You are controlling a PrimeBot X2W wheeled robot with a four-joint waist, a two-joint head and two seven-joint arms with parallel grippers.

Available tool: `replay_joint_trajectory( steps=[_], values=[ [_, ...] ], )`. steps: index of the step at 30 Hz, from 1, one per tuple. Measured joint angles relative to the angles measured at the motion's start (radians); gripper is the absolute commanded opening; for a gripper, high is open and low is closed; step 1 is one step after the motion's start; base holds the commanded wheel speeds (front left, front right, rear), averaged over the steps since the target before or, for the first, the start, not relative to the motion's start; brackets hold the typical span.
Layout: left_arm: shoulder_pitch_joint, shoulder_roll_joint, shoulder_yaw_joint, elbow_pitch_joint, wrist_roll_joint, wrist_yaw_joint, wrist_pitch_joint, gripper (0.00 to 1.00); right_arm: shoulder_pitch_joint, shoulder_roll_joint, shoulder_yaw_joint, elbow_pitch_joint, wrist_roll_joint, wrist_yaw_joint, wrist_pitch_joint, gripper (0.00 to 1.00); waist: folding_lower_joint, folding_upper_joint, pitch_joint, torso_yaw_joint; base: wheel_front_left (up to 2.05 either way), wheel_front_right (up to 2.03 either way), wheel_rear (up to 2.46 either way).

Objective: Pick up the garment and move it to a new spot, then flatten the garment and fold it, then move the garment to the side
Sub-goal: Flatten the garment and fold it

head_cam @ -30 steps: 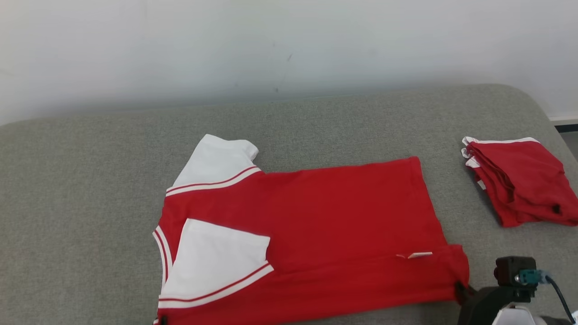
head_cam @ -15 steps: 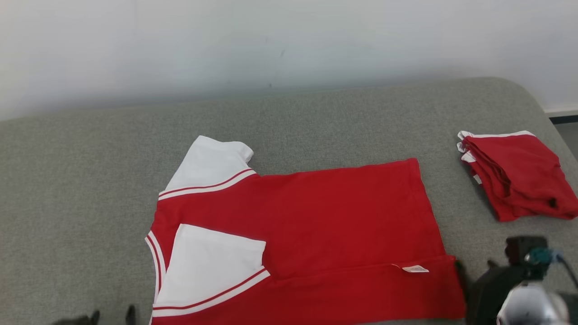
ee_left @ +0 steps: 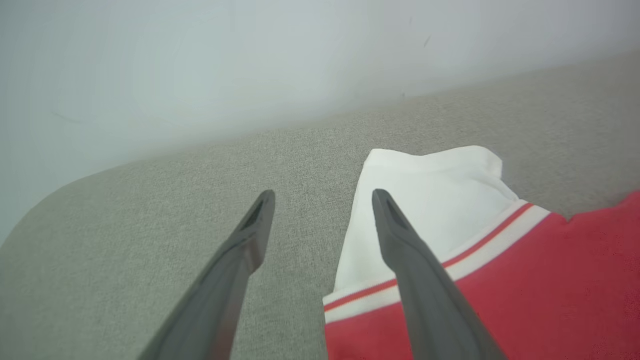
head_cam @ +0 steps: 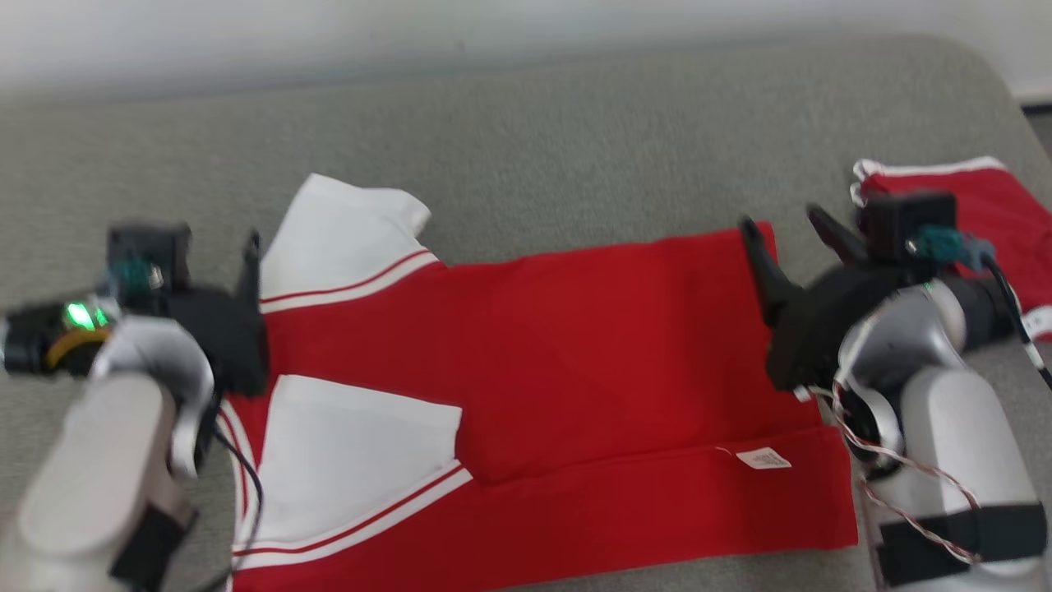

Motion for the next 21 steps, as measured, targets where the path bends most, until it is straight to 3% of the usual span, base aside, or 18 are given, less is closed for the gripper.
replay_joint_trajectory(
  steps=[8,21],
  values=[
    [-0.278,0.017,-0.023,0.202,0.047,-0.026,0.065,1.00,-0.133,0.012,0.085,0.033,0.009,0.000,-0.074,1.00,0.0002,0.0001,0.141,-0.059,0.00,0.00,0.00],
    [-0.405,0.041,-0.039,0.336,0.042,-0.040,0.166,1.00,-0.111,0.001,0.071,0.021,0.003,0.000,-0.087,1.00,-0.0002,0.0000,0.247,-0.138,0.00,0.00,0.00]
  ],
)
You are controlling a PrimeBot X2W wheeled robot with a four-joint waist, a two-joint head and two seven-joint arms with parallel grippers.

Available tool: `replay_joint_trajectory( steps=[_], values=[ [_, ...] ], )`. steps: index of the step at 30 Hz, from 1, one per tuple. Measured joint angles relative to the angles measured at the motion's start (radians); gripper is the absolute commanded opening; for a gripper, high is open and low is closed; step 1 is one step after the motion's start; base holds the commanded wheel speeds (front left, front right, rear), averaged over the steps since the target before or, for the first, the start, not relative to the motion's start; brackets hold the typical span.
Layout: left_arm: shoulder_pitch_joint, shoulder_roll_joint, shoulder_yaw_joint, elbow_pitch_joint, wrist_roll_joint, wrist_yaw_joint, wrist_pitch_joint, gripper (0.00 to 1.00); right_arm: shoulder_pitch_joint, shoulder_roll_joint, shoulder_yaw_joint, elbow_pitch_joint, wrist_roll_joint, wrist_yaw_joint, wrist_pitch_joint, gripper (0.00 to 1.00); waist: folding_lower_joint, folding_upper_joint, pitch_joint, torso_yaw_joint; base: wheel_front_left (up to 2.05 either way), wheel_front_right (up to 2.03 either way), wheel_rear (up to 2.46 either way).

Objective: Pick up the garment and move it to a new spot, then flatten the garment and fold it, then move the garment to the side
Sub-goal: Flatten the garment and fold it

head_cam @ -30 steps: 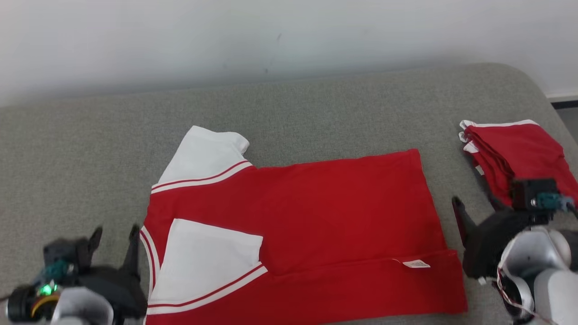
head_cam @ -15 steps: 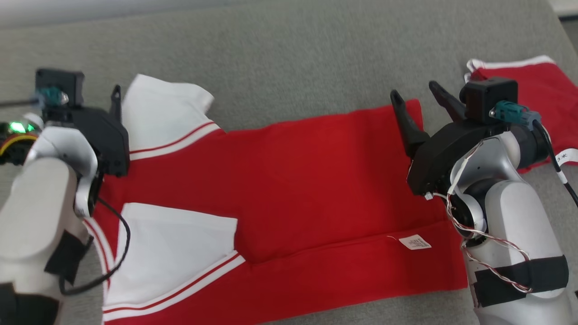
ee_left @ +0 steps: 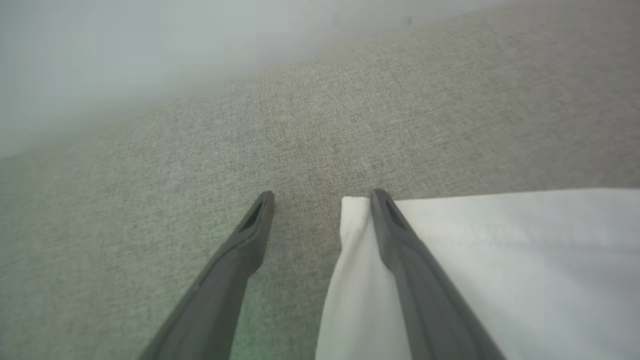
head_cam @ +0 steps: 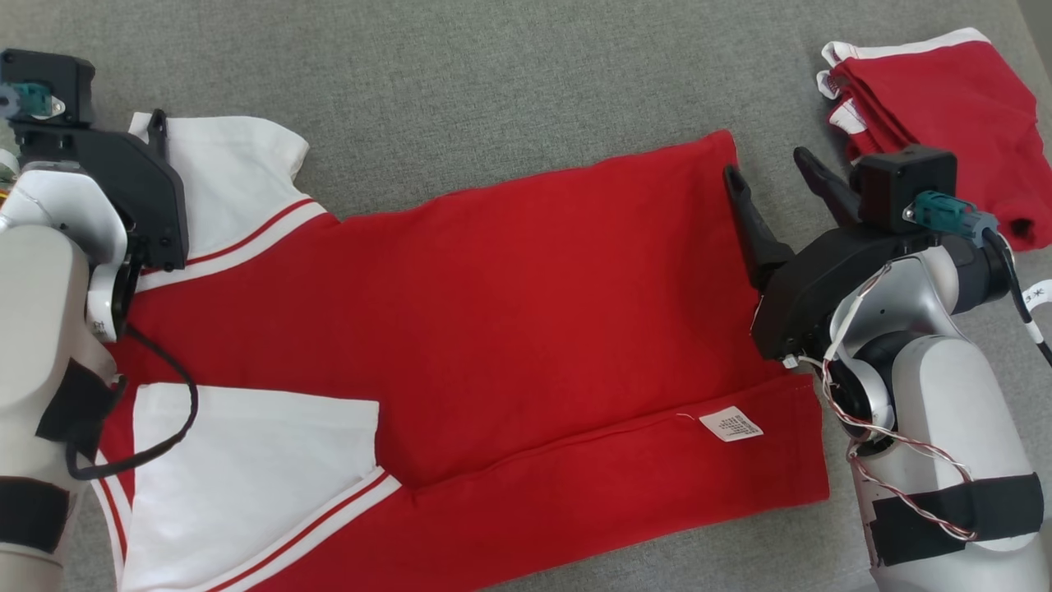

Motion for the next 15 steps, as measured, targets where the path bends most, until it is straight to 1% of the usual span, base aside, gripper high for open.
replay_joint_trajectory(
  steps=[1,2,5,6,7,8,11,13,14,15],
  values=[
    [-0.002,-0.001,0.000,0.003,-0.005,-0.006,0.011,0.94,0.000,0.001,0.001,-0.001,0.000,0.000,0.001,1.00,0.0000,0.0000,-0.002,0.001,0.00,0.00,0.00],
    [-0.003,-0.003,-0.001,0.004,-0.008,-0.006,0.025,0.81,0.000,0.001,0.002,-0.002,0.000,0.000,0.001,1.00,0.0000,-0.0001,-0.004,0.002,0.00,0.00,0.00],
    [-0.003,-0.007,-0.003,0.003,-0.018,-0.004,0.064,0.63,0.003,-0.001,0.002,-0.006,0.000,0.000,0.009,1.00,-0.0002,-0.0001,-0.009,0.004,0.00,0.00,0.00],
    [-0.003,-0.005,-0.005,0.002,-0.021,-0.007,0.077,0.60,0.004,-0.001,0.003,-0.006,0.000,0.000,0.009,1.00,-0.0002,-0.0001,-0.009,0.004,0.00,0.00,0.00],
    [-0.004,-0.004,-0.005,-0.001,-0.022,-0.008,0.088,0.55,0.004,-0.001,0.005,-0.008,0.000,0.000,0.010,1.00,-0.0002,-0.0002,-0.008,0.004,0.00,0.00,0.00],
    [-0.004,-0.003,-0.003,-0.004,-0.030,-0.008,0.093,0.54,0.004,-0.001,0.007,-0.010,0.000,0.000,0.012,1.00,-0.0002,-0.0001,-0.007,0.004,0.00,0.00,0.00],
    [-0.003,0.006,-0.001,-0.015,-0.032,-0.008,0.105,0.47,0.004,-0.001,0.016,-0.012,0.000,0.000,0.018,1.00,-0.0002,-0.0001,-0.002,0.001,0.00,0.00,0.00],
    [-0.003,0.013,-0.002,-0.024,-0.036,-0.009,0.105,0.39,0.002,-0.001,0.019,-0.012,0.000,0.000,0.019,1.00,-0.0002,-0.0002,0.002,-0.002,0.00,0.00,0.00],
    [-0.003,0.018,-0.002,-0.029,-0.036,-0.018,0.105,0.13,0.001,-0.001,0.019,-0.012,-0.001,0.000,0.020,1.00,-0.0002,-0.0001,0.004,-0.004,0.00,0.00,0.00],
    [-0.003,0.020,-0.003,-0.034,-0.039,-0.027,0.105,0.00,-0.002,-0.002,0.019,-0.011,-0.007,0.000,0.025,1.00,-0.0002,-0.0002,0.007,-0.005,0.00,0.00,0.00]
  ],
)
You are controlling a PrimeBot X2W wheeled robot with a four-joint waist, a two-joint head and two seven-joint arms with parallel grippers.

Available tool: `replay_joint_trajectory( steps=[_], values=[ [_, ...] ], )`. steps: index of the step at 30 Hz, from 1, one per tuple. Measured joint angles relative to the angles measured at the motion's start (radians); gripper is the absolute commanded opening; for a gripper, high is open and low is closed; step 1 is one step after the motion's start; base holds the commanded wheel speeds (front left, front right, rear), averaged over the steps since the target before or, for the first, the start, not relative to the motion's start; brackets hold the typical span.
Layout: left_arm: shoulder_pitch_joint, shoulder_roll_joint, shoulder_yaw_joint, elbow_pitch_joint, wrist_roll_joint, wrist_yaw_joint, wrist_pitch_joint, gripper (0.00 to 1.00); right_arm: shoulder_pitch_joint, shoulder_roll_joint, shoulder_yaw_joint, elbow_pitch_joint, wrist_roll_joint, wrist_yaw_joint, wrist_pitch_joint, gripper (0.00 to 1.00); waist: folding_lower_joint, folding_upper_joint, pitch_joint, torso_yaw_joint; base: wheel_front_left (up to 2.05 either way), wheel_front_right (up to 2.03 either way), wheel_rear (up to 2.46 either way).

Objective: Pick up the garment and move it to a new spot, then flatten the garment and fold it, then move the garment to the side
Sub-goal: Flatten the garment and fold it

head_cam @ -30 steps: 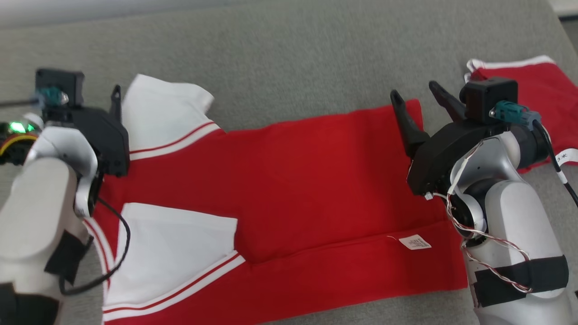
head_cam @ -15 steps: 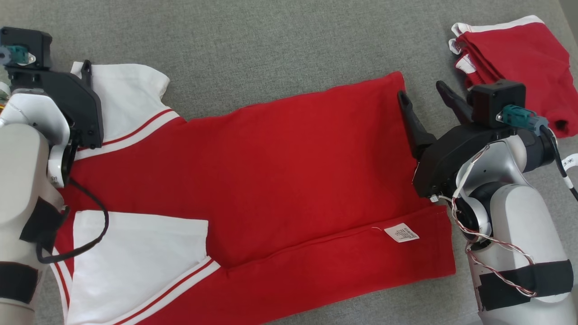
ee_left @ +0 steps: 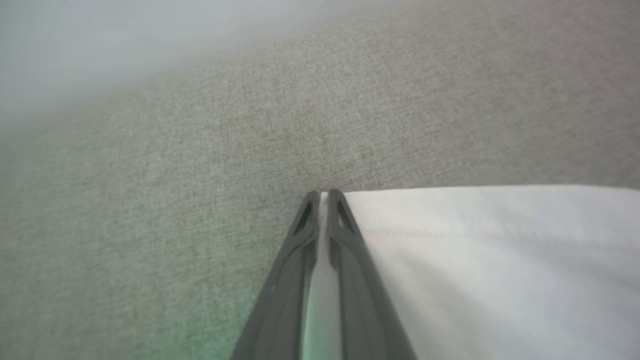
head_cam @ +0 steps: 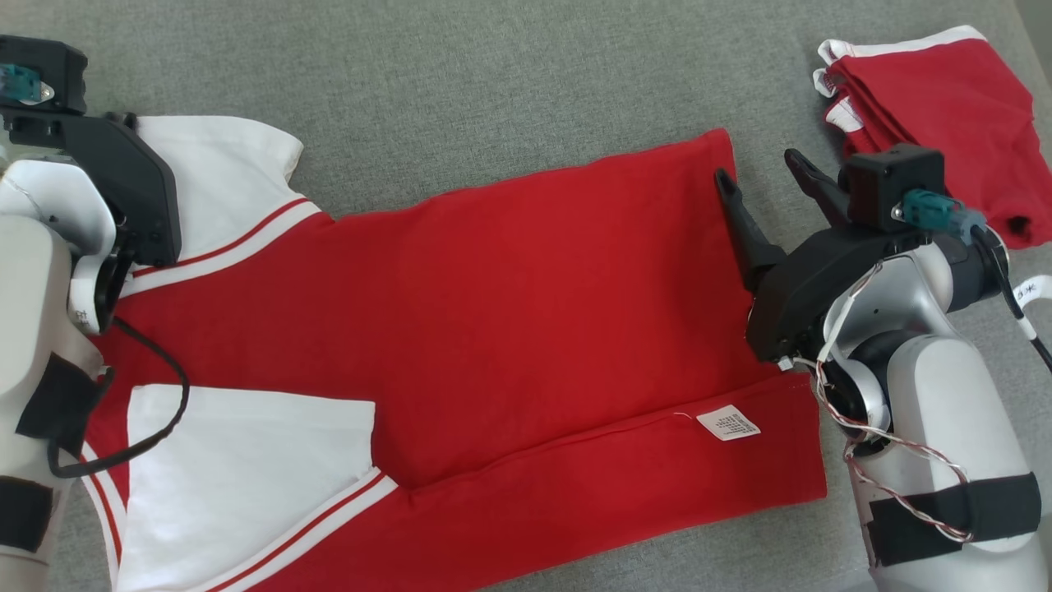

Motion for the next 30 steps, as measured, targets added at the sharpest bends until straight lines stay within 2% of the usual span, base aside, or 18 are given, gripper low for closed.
replay_joint_trajectory(
  steps=[9,19,25,30],
  values=[
    [0.009,0.010,-0.005,-0.061,-0.033,-0.017,0.044,0.00,-0.070,-0.013,-0.051,0.066,-0.075,0.000,0.139,1.00,0.0001,0.0001,0.007,0.011,0.00,0.00,0.00],
    [0.042,0.002,-0.008,-0.135,-0.050,0.002,0.055,0.00,-0.221,-0.055,0.004,0.166,-0.090,0.000,0.259,1.00,0.0001,0.0001,0.015,0.034,0.00,0.00,0.00],
    [0.052,-0.009,-0.014,-0.163,-0.057,0.004,0.063,0.00,-0.232,-0.058,0.023,0.221,-0.078,0.000,0.295,1.00,0.0001,0.0001,0.017,0.047,0.00,0.00,0.00],
    [0.057,-0.007,-0.019,-0.184,-0.058,0.008,0.070,0.00,-0.242,-0.063,0.044,0.247,-0.069,0.000,0.296,0.95,0.0001,0.0000,0.021,0.053,0.00,0.00,0.00]
  ],
)
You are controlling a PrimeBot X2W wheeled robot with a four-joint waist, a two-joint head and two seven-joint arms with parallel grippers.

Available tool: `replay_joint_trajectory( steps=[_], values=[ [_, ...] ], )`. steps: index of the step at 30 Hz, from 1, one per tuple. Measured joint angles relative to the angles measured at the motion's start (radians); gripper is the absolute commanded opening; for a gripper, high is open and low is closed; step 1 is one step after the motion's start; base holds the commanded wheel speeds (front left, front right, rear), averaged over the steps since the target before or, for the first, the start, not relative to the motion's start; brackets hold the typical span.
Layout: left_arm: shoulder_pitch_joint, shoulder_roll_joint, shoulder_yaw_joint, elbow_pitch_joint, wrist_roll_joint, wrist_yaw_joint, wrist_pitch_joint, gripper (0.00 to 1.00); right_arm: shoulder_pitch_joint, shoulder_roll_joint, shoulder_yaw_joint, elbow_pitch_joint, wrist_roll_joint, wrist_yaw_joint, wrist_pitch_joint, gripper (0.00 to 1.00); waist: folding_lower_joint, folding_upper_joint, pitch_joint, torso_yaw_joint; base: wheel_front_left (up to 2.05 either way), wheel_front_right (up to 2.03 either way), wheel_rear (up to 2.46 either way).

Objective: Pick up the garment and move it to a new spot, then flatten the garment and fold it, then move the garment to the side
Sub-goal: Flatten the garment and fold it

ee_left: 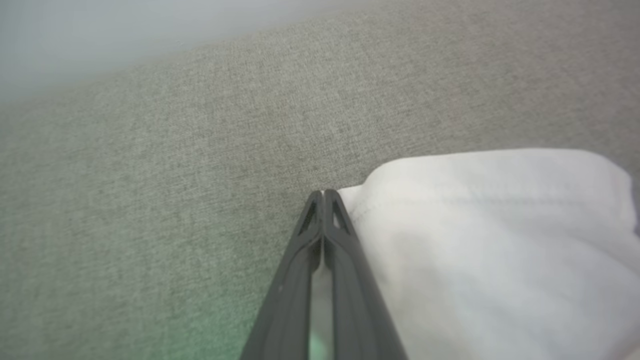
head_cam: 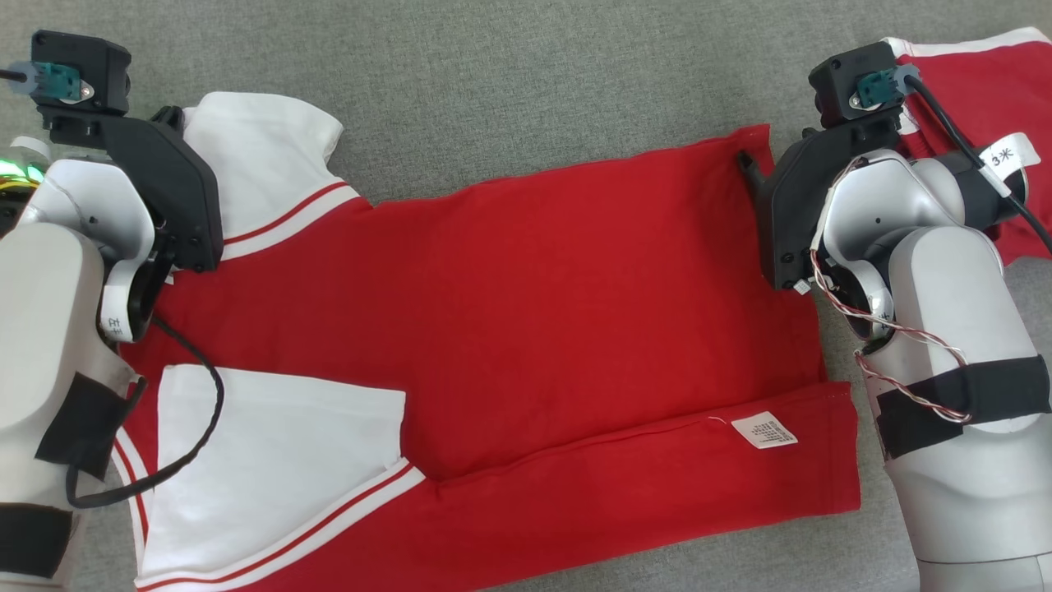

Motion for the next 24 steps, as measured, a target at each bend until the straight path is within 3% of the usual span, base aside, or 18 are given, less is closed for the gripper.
replay_joint_trajectory(
  steps=[3,4,5,7,10,11,12,24],
  values=[
    [0.005,0.005,0.001,-0.009,-0.003,0.002,0.000,0.00,-0.008,0.000,0.004,0.025,0.020,0.000,-0.015,0.84,0.0000,0.0000,0.002,-0.001,0.00,0.00,0.00],
    [0.006,0.006,0.001,-0.013,-0.003,0.003,0.000,0.00,-0.013,0.002,0.006,0.035,0.020,0.000,-0.022,0.73,0.0000,0.0000,0.003,-0.001,0.00,0.00,0.00],
    [0.007,0.007,0.001,-0.016,-0.005,0.003,0.000,0.00,-0.020,0.003,0.008,0.046,0.020,0.000,-0.026,0.53,0.0000,0.0000,0.004,-0.001,0.00,0.00,0.00],
    [0.008,0.007,0.000,-0.021,-0.008,0.004,0.000,0.00,-0.031,0.006,0.015,0.061,0.020,0.000,-0.040,0.43,0.0000,0.0000,0.006,0.000,0.00,0.00,0.00],
    [0.008,0.007,-0.002,-0.027,-0.010,0.004,0.000,0.00,-0.043,0.006,0.026,0.082,0.020,0.000,-0.059,0.37,0.0000,0.0000,0.008,0.003,0.00,0.00,0.00],
    [0.008,0.006,-0.004,-0.027,-0.011,0.004,0.000,0.00,-0.046,0.003,0.030,0.087,0.020,0.000,-0.066,0.27,0.0000,0.0000,0.008,0.005,0.00,0.00,0.00],
    [0.008,0.006,-0.005,-0.028,-0.012,0.004,0.000,0.00,-0.048,0.002,0.036,0.093,0.019,0.000,-0.071,0.00,0.0000,0.0000,0.007,0.006,0.00,0.00,0.00],
    [0.058,-0.012,0.058,-0.061,-0.120,-0.030,-0.100,0.00,-0.044,-0.022,0.057,0.109,0.045,0.000,-0.156,0.00,0.0001,0.0001,-0.019,0.014,0.00,0.00,0.00]
  ],
)
